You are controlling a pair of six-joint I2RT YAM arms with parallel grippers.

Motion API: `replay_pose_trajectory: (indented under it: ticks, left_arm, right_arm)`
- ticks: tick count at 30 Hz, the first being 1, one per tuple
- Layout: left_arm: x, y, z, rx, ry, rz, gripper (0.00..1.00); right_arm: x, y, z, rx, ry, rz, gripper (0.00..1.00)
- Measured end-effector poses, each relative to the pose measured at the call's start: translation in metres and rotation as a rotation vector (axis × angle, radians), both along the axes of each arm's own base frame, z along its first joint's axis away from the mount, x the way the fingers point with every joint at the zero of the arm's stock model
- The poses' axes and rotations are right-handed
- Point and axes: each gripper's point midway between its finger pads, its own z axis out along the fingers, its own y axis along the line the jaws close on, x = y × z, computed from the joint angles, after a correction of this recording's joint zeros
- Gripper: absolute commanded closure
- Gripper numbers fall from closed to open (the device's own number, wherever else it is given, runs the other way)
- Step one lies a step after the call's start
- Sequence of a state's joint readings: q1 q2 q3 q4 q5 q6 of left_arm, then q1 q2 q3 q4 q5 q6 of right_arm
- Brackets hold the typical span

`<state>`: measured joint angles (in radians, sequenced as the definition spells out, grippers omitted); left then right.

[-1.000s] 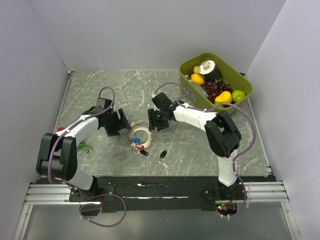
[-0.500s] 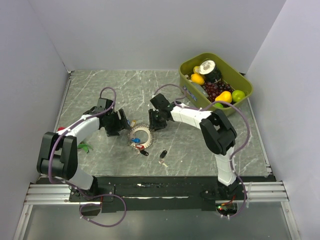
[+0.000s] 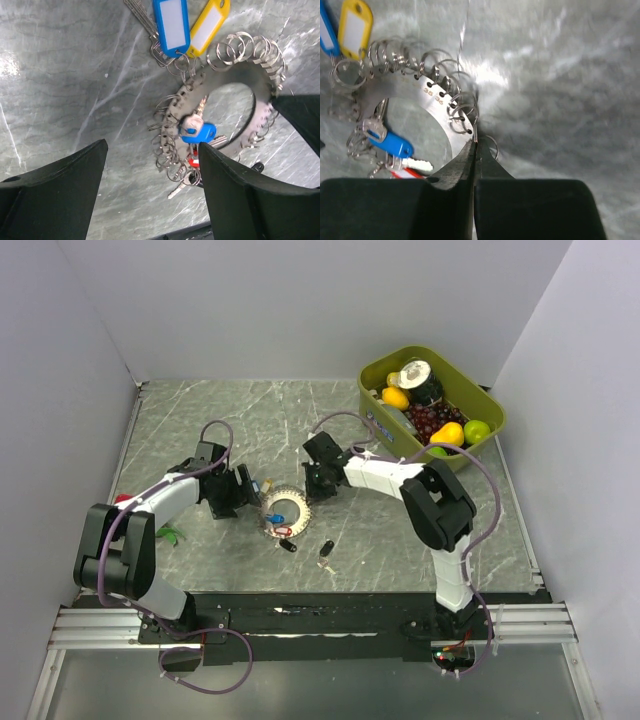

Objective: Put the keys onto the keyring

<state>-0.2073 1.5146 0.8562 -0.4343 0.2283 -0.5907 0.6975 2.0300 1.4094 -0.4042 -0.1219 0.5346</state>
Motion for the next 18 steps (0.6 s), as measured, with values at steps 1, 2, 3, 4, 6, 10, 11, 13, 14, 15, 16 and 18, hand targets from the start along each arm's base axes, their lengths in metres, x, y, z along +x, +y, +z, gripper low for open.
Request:
replay_pose_trajectory:
  ticks: [1,2,3,4,6,10,11,13,14,15,16,18]
  left_arm:
    - [0.0,0.0,0.0,0.001,0.0,0.0,0.2]
    - [0.0,0.0,0.0,0.002,-0.002,0.001,0.2]
    - [0.001,0.001,0.001,0.005,-0.005,0.003,0.2]
    - [0.001,0.001,0.001,0.007,-0.008,0.004,0.2]
    - [0.002,0.002,0.002,0.013,-0.014,0.005,0.2]
    - [0.002,0.003,0.003,0.016,-0.019,0.005,0.19]
    - [0.002,0.003,0.003,0.017,-0.018,0.006,0.19]
    - [0.002,0.003,0.003,0.018,-0.02,0.007,0.2]
    - [0.002,0.003,0.003,0.018,-0.02,0.007,0.2]
    - [0.002,0.004,0.003,0.018,-0.021,0.007,0.2]
    - [0.003,0.004,0.004,0.018,-0.024,0.007,0.2]
    - [0.003,0.003,0.006,0.016,-0.031,0.007,0.21]
  right_arm:
    - [-0.003,-0.002,0.002,0.001,0.001,0.001,1.0]
    - [-0.006,-0.003,0.004,0.005,0.0,0.003,1.0]
    - [-0.009,-0.005,0.006,0.011,0.001,0.006,1.0]
    - [-0.014,-0.005,0.009,0.02,0.004,0.014,1.0]
    - [-0.021,-0.005,0.012,0.037,0.004,0.032,0.99]
    - [-0.036,0.001,0.023,0.066,0.012,0.081,0.79]
    - [-0.04,0.003,0.025,0.073,0.01,0.098,0.69]
    - [-0.046,0.007,0.031,0.082,0.009,0.12,0.57]
    - [-0.048,0.007,0.035,0.086,0.007,0.127,0.49]
    - [-0.05,0.008,0.039,0.089,0.002,0.135,0.46]
    - [-0.052,0.008,0.044,0.092,-0.006,0.14,0.43]
    - [-0.053,0.005,0.058,0.098,-0.033,0.142,0.39]
